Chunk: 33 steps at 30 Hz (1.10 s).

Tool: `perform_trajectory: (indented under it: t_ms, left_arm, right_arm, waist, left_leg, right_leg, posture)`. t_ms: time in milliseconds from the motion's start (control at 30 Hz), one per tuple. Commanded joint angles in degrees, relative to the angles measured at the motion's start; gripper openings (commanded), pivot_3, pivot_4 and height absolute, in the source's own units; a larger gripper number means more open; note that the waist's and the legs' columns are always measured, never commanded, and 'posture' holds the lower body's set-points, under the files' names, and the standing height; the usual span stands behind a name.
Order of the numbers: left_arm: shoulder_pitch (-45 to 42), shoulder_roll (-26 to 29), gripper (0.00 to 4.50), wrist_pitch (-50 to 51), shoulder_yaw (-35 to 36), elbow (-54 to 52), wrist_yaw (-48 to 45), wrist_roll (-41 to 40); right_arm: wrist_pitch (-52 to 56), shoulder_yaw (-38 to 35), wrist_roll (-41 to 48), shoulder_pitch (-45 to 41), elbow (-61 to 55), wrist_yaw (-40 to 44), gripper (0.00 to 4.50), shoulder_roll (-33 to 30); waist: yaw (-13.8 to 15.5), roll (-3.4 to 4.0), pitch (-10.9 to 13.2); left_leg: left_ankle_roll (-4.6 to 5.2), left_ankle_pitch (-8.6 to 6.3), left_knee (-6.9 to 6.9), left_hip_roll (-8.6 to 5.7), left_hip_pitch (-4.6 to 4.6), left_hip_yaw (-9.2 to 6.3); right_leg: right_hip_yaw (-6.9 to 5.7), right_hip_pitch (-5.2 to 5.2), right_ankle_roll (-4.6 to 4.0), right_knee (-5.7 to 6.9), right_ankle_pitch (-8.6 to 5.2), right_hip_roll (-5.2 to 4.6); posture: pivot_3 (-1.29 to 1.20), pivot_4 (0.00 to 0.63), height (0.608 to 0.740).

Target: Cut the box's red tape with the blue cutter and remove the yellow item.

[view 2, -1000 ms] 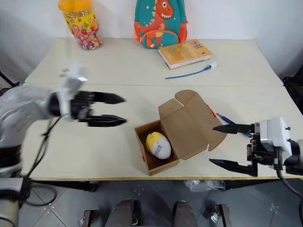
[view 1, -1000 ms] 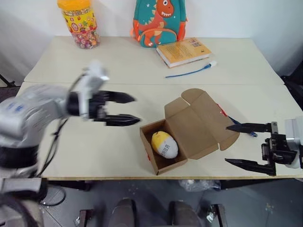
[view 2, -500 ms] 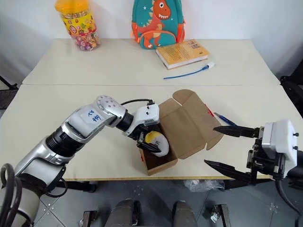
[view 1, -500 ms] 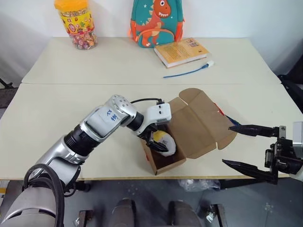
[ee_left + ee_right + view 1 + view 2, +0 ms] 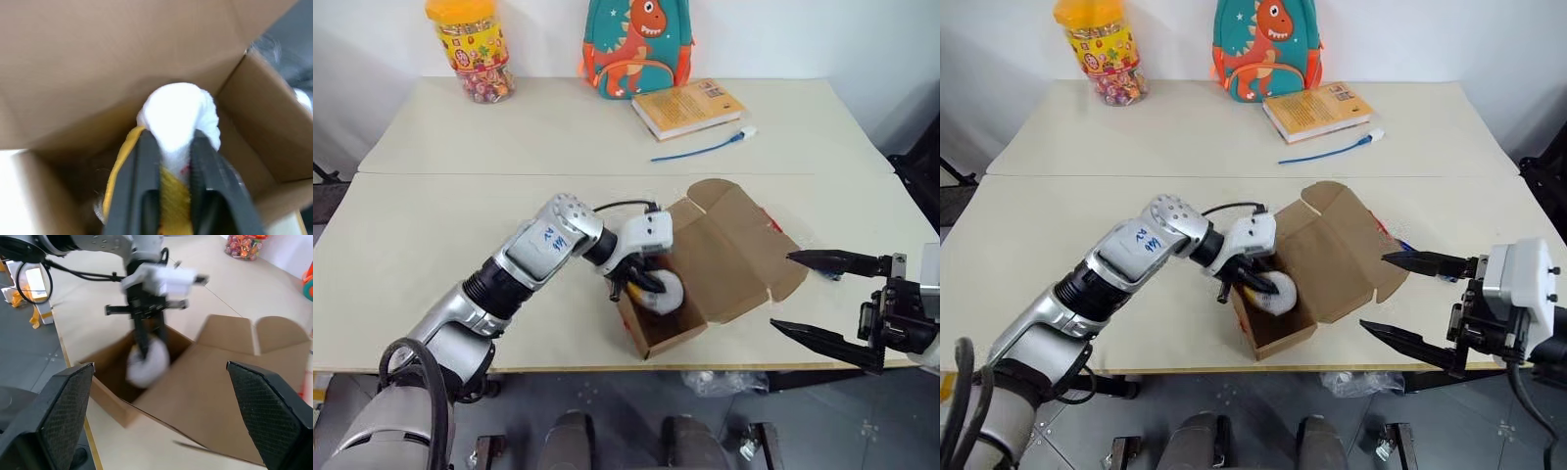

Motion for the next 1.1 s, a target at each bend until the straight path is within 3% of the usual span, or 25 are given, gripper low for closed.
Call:
perform_trajectory:
  t_ms: [33,200,300,367,467,567,733,967,1100]
  left_arm:
    - [-0.60,-1.84,0.03,-7.18,19.48,5.90,1.79,-9.72]
    - [3.08,2.18,0.02,-6.16,31.17,5.84,1.82,-15.47]
    - [15.76,8.94,0.02,-7.43,43.47,0.75,9.13,-14.96]
    - [24.85,10.35,0.02,-11.44,50.77,-0.43,15.40,-13.01]
    - [35.55,10.50,0.02,-17.49,55.10,-0.78,19.91,-10.11]
    - [40.48,9.23,0.02,-20.47,56.90,-0.98,23.28,-9.95]
    - [47.20,8.71,1.55,-16.08,57.40,-4.66,26.51,-11.41]
    - [53.56,15.85,3.70,-15.08,58.91,-9.59,19.01,-13.97]
    - [55.17,20.14,3.70,-16.28,63.55,-9.03,14.05,-16.53]
  right_arm:
    - [-2.17,5.11,1.13,-4.32,1.01,-1.12,4.50,2.35]
    - [-2.78,10.17,1.97,-9.24,2.21,-2.30,4.50,4.87]
    - [-5.51,17.42,-0.89,-14.81,4.06,-3.36,4.50,9.37]
    - [-7.63,21.63,-3.57,-17.72,5.56,-3.77,4.50,12.49]
    - [-10.91,26.99,-8.65,-20.40,7.72,-3.05,4.50,15.18]
    - [-12.43,29.99,-11.02,-22.01,9.69,-3.19,4.50,16.95]
    - [-13.82,32.68,-12.66,-24.66,12.57,-2.23,4.50,18.42]
    - [-13.15,30.25,-12.25,-24.73,14.16,0.33,4.50,14.93]
    - [-13.71,29.12,-12.50,-25.13,15.87,1.84,4.50,13.50]
  waist:
    - [-0.18,-0.05,0.04]
    - [-1.35,-0.03,0.04]
    - [-2.17,-0.03,0.04]
    - [-3.20,-0.05,0.05]
    - [-2.99,-0.14,0.09]
    - [-1.38,-0.32,0.12]
    - [-0.44,-0.37,0.09]
    - [-1.01,-0.35,0.09]
    - [-1.73,-0.36,0.09]
  left_leg:
    - [0.00,0.00,0.01,0.01,0.00,0.00]
    - [-0.06,0.03,-0.13,0.04,0.01,0.01]
    - [-0.05,0.03,-0.12,0.06,0.04,0.03]
    - [-0.06,0.03,-0.22,0.07,0.14,-0.02]
    - [-0.06,0.03,-0.21,0.07,0.02,0.05]
    - [0.03,-0.03,-0.06,0.00,-0.03,0.05]
    - [0.09,-0.09,0.00,0.01,0.06,0.04]
    - [0.01,-0.11,-0.17,0.07,0.11,0.21]
    - [0.00,-0.12,-0.21,0.10,0.10,0.22]
  right_leg:
    - [0.00,-0.01,0.00,0.04,0.00,0.00]
    - [0.01,-0.14,0.00,0.14,0.00,0.03]
    - [0.02,-0.11,0.00,0.16,0.00,0.02]
    - [0.04,-0.13,0.00,0.24,0.00,0.02]
    - [0.01,-0.32,-0.01,0.29,0.00,-0.05]
    - [-0.04,-0.29,0.00,0.23,0.01,-0.15]
    - [-0.11,-0.08,-0.10,0.13,0.09,-0.17]
    - [-0.13,-0.23,-0.11,0.15,0.09,-0.16]
    - [-0.14,-0.30,-0.14,0.16,0.07,-0.13]
  posture:
    - [0.00,0.150,0.740]
    - [0.00,0.150,0.740]
    - [0.00,0.150,0.740]
    - [0.00,0.150,0.740]
    - [0.00,0.150,0.740]
    - [0.00,0.150,0.740]
    - [0.00,0.150,0.740]
    - [0.00,0.150,0.740]
    - [0.00,0.150,0.740]
